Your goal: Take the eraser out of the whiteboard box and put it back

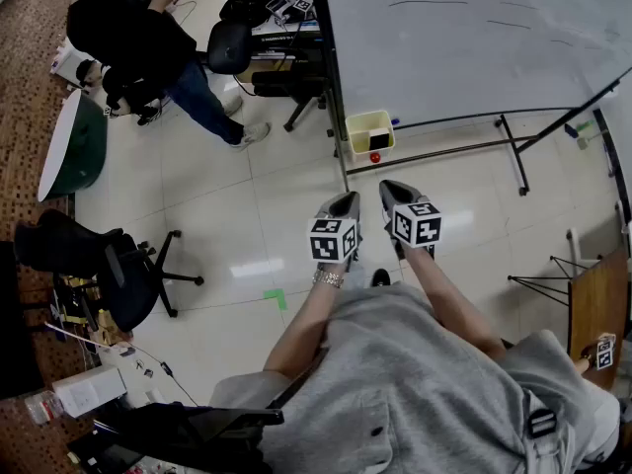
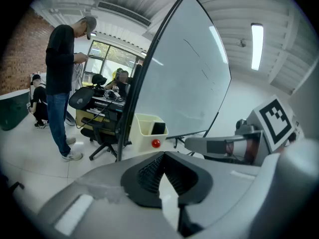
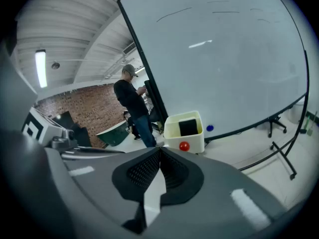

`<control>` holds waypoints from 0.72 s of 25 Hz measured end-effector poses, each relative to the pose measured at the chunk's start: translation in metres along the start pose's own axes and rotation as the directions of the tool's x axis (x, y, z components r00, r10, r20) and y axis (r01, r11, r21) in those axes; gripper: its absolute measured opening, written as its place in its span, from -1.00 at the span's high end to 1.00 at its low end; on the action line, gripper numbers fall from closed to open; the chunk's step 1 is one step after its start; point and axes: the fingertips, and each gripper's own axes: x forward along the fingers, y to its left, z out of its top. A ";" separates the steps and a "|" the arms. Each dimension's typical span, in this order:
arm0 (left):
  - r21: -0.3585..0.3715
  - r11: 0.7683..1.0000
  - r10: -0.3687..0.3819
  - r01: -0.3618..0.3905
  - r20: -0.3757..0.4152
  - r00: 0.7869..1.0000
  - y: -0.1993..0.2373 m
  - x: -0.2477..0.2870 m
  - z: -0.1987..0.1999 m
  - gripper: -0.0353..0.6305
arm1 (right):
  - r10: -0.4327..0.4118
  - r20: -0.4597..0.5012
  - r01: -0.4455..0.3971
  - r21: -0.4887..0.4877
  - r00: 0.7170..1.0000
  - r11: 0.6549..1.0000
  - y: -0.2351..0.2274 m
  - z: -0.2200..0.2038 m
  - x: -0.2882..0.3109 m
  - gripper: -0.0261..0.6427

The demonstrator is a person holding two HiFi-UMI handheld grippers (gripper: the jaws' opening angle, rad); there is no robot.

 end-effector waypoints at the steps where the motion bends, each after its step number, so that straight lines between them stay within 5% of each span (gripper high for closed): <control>1: 0.000 1.000 0.005 -0.005 0.010 1.000 0.013 0.001 0.012 0.88 | -0.032 -0.005 0.032 -0.007 0.999 0.999 -0.005 0.008 0.011 0.91; 9: -0.019 1.000 -0.002 0.002 0.017 1.000 0.073 0.020 0.051 0.88 | -0.217 -0.050 0.208 -0.146 0.975 0.967 -0.027 0.050 0.077 0.33; 18: -0.030 0.999 0.019 -0.018 0.011 1.000 0.091 0.035 0.069 0.88 | -0.324 -0.136 0.295 -0.193 0.936 0.936 -0.063 0.050 0.111 0.11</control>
